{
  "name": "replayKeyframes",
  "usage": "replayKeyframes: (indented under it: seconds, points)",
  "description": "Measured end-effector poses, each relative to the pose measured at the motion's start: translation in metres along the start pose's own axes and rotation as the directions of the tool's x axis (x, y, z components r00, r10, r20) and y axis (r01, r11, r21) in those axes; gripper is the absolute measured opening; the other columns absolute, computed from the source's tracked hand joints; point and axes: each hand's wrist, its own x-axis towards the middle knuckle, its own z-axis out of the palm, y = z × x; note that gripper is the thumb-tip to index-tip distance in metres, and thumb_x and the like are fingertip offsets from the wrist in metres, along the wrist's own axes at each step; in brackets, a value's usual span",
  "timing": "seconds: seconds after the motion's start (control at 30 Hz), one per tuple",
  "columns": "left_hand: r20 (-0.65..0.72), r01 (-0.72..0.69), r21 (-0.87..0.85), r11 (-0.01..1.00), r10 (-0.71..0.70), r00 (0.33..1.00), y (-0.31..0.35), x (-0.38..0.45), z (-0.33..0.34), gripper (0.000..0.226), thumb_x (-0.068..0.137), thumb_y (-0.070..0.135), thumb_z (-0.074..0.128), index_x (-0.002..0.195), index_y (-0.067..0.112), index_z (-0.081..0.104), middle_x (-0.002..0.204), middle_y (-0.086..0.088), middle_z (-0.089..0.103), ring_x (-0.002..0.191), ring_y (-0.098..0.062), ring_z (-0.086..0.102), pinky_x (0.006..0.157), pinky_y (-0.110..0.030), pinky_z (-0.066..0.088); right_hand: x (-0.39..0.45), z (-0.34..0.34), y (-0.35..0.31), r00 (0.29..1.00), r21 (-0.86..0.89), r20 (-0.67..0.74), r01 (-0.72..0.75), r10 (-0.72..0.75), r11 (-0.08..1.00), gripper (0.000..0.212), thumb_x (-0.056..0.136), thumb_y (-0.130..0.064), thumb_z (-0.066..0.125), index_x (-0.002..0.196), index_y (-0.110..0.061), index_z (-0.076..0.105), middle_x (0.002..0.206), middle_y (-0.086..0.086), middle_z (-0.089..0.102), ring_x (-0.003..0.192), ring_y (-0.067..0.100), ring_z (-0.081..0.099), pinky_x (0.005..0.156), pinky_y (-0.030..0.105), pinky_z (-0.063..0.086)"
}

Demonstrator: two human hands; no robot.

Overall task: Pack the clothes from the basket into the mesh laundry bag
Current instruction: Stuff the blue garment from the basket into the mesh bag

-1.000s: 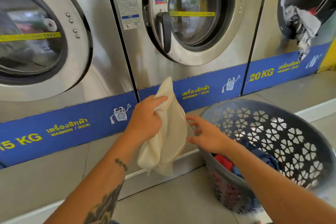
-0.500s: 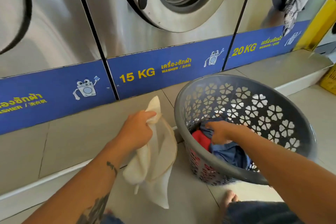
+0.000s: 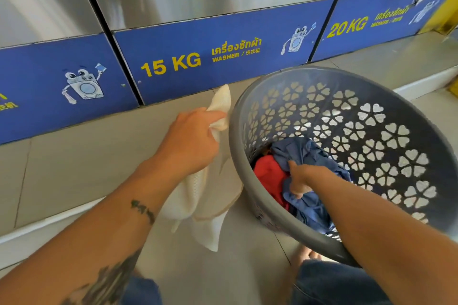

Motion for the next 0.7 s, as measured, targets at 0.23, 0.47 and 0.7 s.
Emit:
replayKeyframes:
  seconds: [0.23, 0.47, 0.7]
  points:
    - [-0.017, -0.004, -0.003, 1.0, 0.004, 1.0, -0.001, 0.007, -0.012, 0.045, 0.09, 0.008, 0.046, 0.128, 0.027, 0.061, 0.132, -0.005, 0.059, 0.119, -0.033, 0.051, 0.1, -0.045, 0.042, -0.019, -0.006, 0.01, 0.976, 0.223, -0.203, 0.12, -0.074, 0.968, 0.024, 0.1, -0.019, 0.045, 0.095, -0.002, 0.061, 0.091, 0.026, 0.055, 0.073, 0.026, 0.045, 0.073, 0.044, 0.045]
    - [-0.136, -0.049, -0.085, 0.995, 0.037, 0.99, 0.002, -0.003, -0.037, 0.039, 0.092, 0.006, 0.047, 0.123, 0.022, 0.065, 0.107, -0.005, 0.065, 0.101, -0.03, 0.058, 0.089, -0.046, 0.047, -0.091, -0.066, 0.01, 0.921, 0.693, -0.354, 0.375, -0.162, 0.616, 0.035, 0.095, -0.008, 0.052, 0.13, -0.006, 0.051, 0.121, 0.019, 0.057, 0.109, 0.042, 0.059, 0.079, 0.049, 0.06]
    - [-0.315, -0.045, -0.222, 0.974, -0.028, 0.949, 0.005, -0.021, -0.057, 0.033, 0.091, 0.008, 0.052, 0.116, 0.021, 0.071, 0.114, -0.001, 0.069, 0.105, -0.021, 0.06, 0.091, -0.027, 0.044, -0.189, -0.08, -0.016, 0.738, 0.751, -0.634, 0.658, -0.232, 0.043, 0.026, 0.091, -0.003, 0.052, 0.104, -0.02, 0.066, 0.094, 0.007, 0.072, 0.083, 0.022, 0.067, 0.064, 0.034, 0.055]
